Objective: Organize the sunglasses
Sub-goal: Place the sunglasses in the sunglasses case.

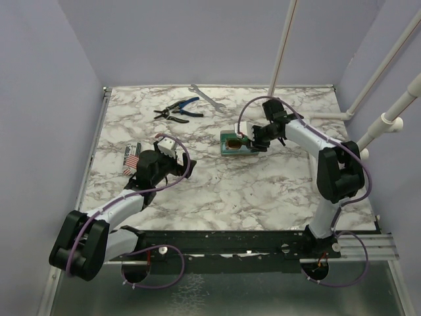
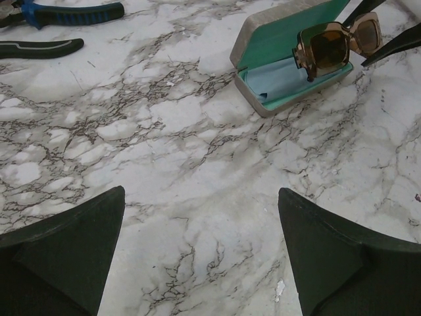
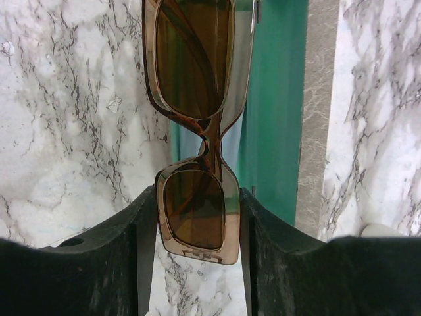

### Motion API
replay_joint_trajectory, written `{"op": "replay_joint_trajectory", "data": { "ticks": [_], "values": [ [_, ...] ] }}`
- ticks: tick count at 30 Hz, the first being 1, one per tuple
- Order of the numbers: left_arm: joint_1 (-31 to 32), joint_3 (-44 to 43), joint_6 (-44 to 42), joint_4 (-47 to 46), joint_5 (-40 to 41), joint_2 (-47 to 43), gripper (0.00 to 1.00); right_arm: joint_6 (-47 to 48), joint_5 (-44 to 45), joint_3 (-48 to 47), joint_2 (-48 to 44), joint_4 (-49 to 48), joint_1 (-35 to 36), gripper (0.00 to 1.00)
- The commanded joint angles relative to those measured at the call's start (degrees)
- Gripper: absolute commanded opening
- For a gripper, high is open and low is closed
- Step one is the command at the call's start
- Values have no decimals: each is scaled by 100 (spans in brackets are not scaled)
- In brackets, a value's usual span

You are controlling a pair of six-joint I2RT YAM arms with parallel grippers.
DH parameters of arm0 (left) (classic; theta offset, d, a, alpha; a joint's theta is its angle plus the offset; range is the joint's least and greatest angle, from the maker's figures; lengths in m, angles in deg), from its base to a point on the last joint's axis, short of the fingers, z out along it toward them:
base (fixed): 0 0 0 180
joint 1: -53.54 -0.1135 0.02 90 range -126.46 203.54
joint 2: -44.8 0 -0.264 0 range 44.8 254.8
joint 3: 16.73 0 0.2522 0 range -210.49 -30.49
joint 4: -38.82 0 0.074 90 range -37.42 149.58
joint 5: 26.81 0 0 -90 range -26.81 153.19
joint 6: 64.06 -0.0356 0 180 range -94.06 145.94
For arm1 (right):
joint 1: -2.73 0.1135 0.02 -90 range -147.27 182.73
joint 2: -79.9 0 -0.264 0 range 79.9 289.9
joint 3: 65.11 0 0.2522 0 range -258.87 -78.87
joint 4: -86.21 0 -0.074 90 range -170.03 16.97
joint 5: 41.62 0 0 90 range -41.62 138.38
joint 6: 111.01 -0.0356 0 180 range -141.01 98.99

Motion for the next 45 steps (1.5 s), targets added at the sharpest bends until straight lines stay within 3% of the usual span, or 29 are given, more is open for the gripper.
{"op": "replay_joint_trajectory", "data": {
  "ticks": [1, 20, 36, 41, 45],
  "values": [
    [-58, -89, -62, 23, 6, 53, 99, 119, 138, -192, 189, -70, 72, 16],
    [-71, -173, -101, 56, -1, 168, 99, 525, 396, -587, 901, -96, 169, 16],
    [-81, -197, -135, 110, 10, 127, 99, 241, 449, -594, 1163, -164, 244, 20],
    [-80, -197, -141, 110, 11, 135, 99, 289, 575, -438, 1053, -139, 245, 29],
    [-80, -190, -146, 110, 9, 136, 99, 331, 678, -387, 991, -81, 244, 46]
  ]
}}
